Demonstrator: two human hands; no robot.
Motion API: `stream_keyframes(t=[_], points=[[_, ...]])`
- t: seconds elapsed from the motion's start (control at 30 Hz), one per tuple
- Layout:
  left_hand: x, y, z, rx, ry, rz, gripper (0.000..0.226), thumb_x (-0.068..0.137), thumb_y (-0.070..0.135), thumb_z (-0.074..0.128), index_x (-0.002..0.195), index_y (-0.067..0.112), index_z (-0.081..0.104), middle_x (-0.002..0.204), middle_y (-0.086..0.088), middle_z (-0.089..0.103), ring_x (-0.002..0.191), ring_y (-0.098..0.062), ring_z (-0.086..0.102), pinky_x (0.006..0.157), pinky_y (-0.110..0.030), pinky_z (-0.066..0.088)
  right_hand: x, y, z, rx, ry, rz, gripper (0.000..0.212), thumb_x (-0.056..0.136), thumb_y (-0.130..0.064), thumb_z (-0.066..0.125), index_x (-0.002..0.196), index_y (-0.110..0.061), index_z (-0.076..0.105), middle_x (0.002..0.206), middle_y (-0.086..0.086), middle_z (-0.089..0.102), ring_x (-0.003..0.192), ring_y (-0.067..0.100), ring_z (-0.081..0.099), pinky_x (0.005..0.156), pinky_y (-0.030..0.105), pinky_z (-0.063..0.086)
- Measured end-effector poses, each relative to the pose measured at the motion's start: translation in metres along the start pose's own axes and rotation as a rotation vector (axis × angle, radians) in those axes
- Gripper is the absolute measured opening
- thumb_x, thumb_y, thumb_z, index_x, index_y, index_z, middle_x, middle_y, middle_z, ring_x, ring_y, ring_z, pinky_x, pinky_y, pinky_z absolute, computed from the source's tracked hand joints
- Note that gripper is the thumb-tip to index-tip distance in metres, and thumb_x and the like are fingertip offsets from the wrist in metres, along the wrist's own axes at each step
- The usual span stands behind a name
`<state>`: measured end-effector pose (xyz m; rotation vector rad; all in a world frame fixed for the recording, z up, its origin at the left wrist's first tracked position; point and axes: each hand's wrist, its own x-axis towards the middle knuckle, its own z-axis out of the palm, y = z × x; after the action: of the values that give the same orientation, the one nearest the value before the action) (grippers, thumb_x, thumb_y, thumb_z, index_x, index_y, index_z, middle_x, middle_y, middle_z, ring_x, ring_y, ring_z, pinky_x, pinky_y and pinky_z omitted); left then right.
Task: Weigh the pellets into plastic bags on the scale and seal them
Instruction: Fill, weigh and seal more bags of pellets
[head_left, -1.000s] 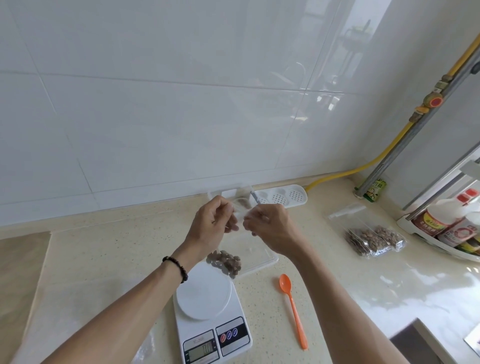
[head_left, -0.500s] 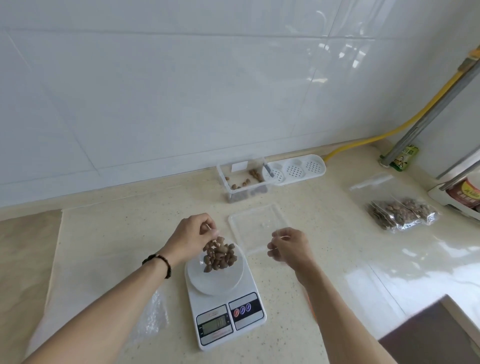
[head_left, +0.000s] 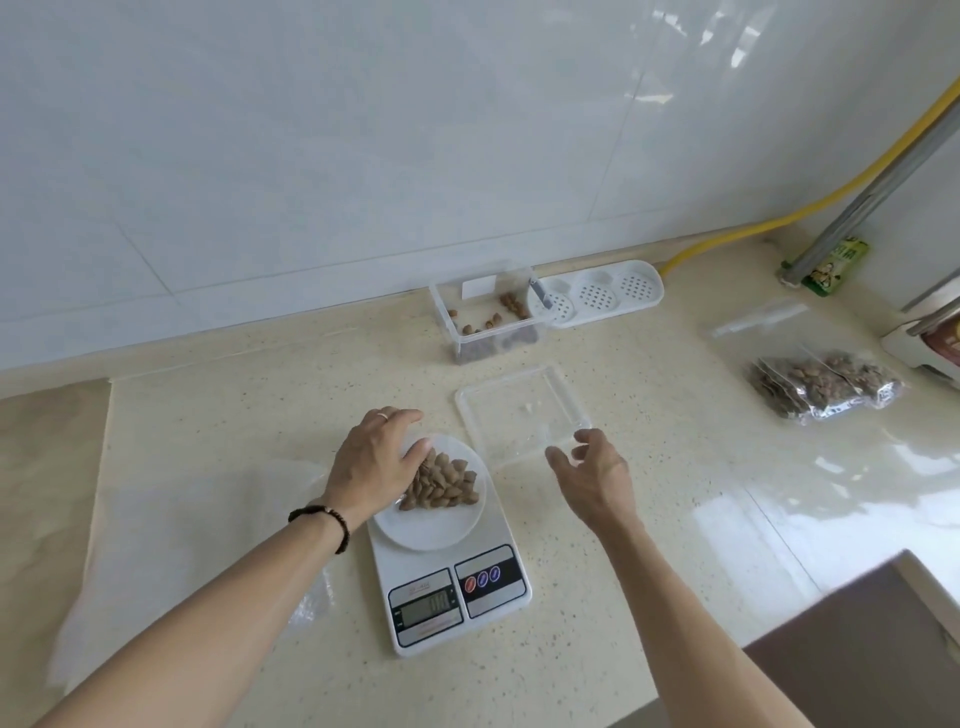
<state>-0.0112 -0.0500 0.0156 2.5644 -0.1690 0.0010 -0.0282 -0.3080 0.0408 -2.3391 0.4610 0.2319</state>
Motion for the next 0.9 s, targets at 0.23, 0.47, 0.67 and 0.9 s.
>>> stream_keyframes(t=[0.23, 0.47, 0.67, 0.9], points=[[-0.047, -0.023, -0.007, 0.288, -0.017, 0.105, 0.065, 0.097, 0.048, 0.021, 0.141, 0.008, 0.044, 0.143, -0.012, 0.048, 0.142, -0.028, 0.031, 0.115, -0.045, 0.027, -0.028, -0.036, 0.011, -0.364, 0.053, -0.4, 0.05, 0.101, -0.045, 0.04, 0.142, -0.015, 0.043, 0.145, 0.008, 0.047, 0.132, 0.026, 0.041, 0.104, 0.043, 0.036], [-0.091, -0.04, -0.003, 0.453, -0.084, 0.111, 0.067, 0.101, 0.053, 0.014, 0.148, 0.01, 0.034, 0.154, -0.009, 0.034, 0.148, -0.028, 0.014, 0.117, -0.05, 0.007, -0.046, -0.048, 0.031, -0.601, -0.027, -0.587, 0.084, 0.087, -0.061, -0.005, 0.156, -0.019, 0.015, 0.165, 0.005, 0.011, 0.152, 0.023, 0.001, 0.12, 0.042, -0.003], [-0.105, -0.043, -0.002, 0.466, -0.074, 0.09, 0.066, 0.101, 0.054, 0.017, 0.147, 0.01, 0.033, 0.152, -0.01, 0.038, 0.147, -0.028, 0.017, 0.116, -0.051, 0.008, -0.053, -0.054, 0.038, -0.677, -0.048, -0.617, 0.082, 0.087, -0.06, -0.008, 0.157, -0.019, 0.006, 0.165, 0.005, -0.002, 0.151, 0.022, -0.01, 0.118, 0.042, -0.014], [-0.109, -0.048, -0.002, 0.46, -0.071, 0.078, 0.068, 0.1, 0.056, 0.015, 0.148, 0.01, 0.033, 0.152, -0.01, 0.037, 0.147, -0.028, 0.015, 0.116, -0.053, 0.01, -0.055, -0.052, 0.043, -0.726, -0.025, -0.615, 0.068, 0.098, -0.052, 0.005, 0.157, -0.019, 0.005, 0.165, 0.006, -0.003, 0.151, 0.022, -0.011, 0.119, 0.044, -0.015]])
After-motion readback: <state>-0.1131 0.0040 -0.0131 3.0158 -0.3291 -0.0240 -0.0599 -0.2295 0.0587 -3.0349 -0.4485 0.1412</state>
